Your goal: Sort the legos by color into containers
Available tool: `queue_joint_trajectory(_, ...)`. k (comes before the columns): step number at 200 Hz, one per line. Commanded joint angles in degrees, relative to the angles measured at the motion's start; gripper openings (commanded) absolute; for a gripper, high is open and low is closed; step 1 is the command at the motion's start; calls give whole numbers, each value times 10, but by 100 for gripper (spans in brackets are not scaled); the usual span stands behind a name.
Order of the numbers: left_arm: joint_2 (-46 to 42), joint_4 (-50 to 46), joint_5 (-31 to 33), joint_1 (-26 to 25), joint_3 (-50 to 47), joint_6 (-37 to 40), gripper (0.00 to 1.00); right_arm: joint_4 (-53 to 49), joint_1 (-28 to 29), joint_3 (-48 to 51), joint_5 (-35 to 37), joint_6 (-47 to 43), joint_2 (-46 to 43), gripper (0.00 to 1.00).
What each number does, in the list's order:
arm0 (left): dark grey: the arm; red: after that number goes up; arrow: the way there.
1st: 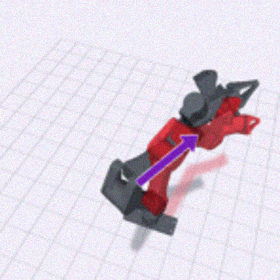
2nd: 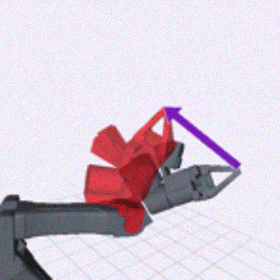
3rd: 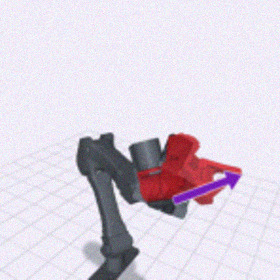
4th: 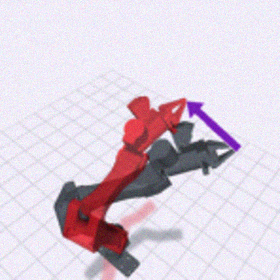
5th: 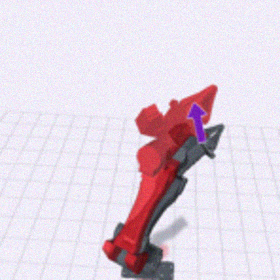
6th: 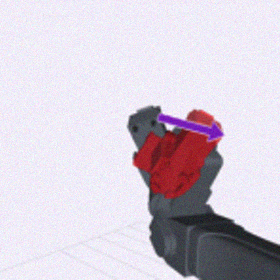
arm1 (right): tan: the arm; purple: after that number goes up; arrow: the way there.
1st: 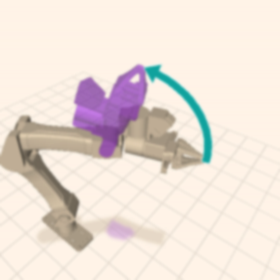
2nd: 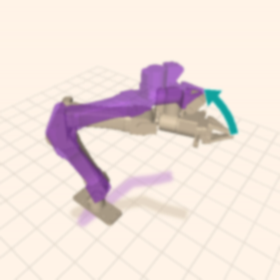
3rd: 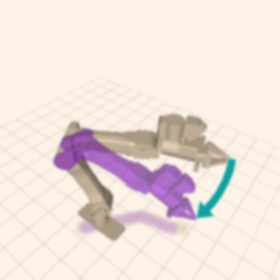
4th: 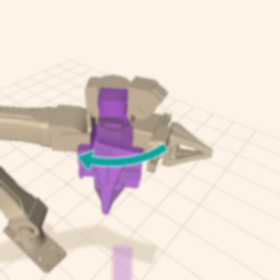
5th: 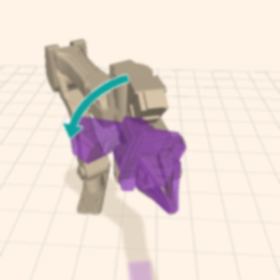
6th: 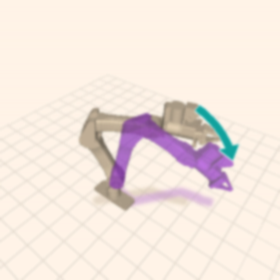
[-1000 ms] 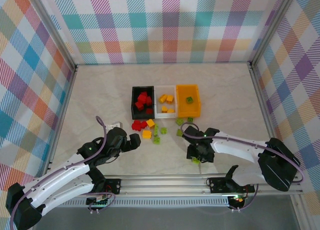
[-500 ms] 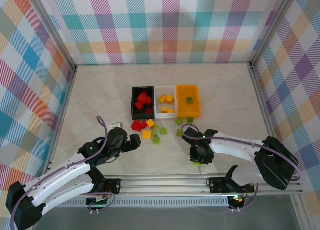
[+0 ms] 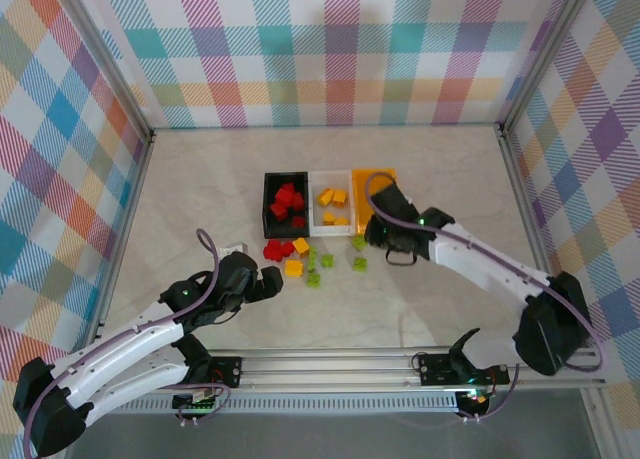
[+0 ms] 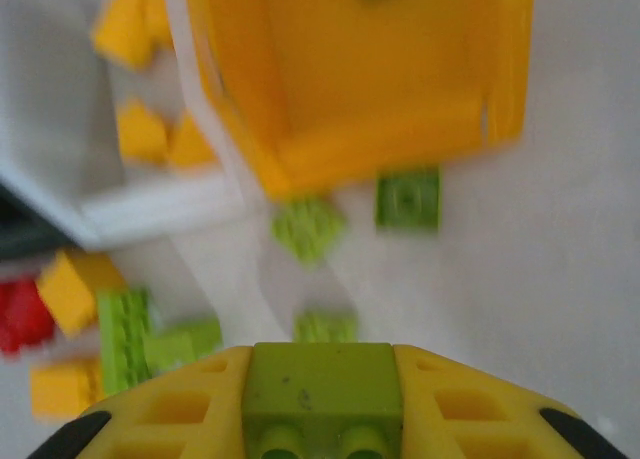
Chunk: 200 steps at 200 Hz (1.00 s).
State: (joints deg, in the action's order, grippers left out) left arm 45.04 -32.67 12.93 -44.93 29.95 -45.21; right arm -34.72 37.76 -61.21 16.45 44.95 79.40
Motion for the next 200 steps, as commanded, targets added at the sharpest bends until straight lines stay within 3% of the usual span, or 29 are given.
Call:
queue_joint_trajectory(1, 1, 0, 4, -3, 11, 9, 100, 52, -33, -60, 55, -78, 77, 34)
queue_joint_trajectory(51, 3, -10, 2, -4, 13, 6, 100, 28, -82, -221, 64, -100, 237, 41)
queue_joint_trajectory(57, 3, -11, 2, -4, 12, 5, 100, 26, -85, -233, 60, -101, 249, 44)
queue_joint_trajectory(74, 2, -14, 2, -4, 15, 5, 100, 29, -84, -261, 40, -122, 264, 66)
queue_joint_trajectory(88, 2, -15, 0, -4, 16, 5, 100, 29, -81, -263, 30, -127, 256, 71)
queue_joint_trajectory(123, -1, -19, -1, -3, 24, 7, 100, 32, -56, -179, 25, -115, 172, 73)
queue_joint_trajectory(168, 0, -16, 2, -4, 30, 9, 100, 73, 28, 12, 20, -44, 42, 77)
queue_joint_trajectory(200, 6, -12, 0, -3, 27, 6, 100, 86, 72, 67, 0, -21, 56, 78)
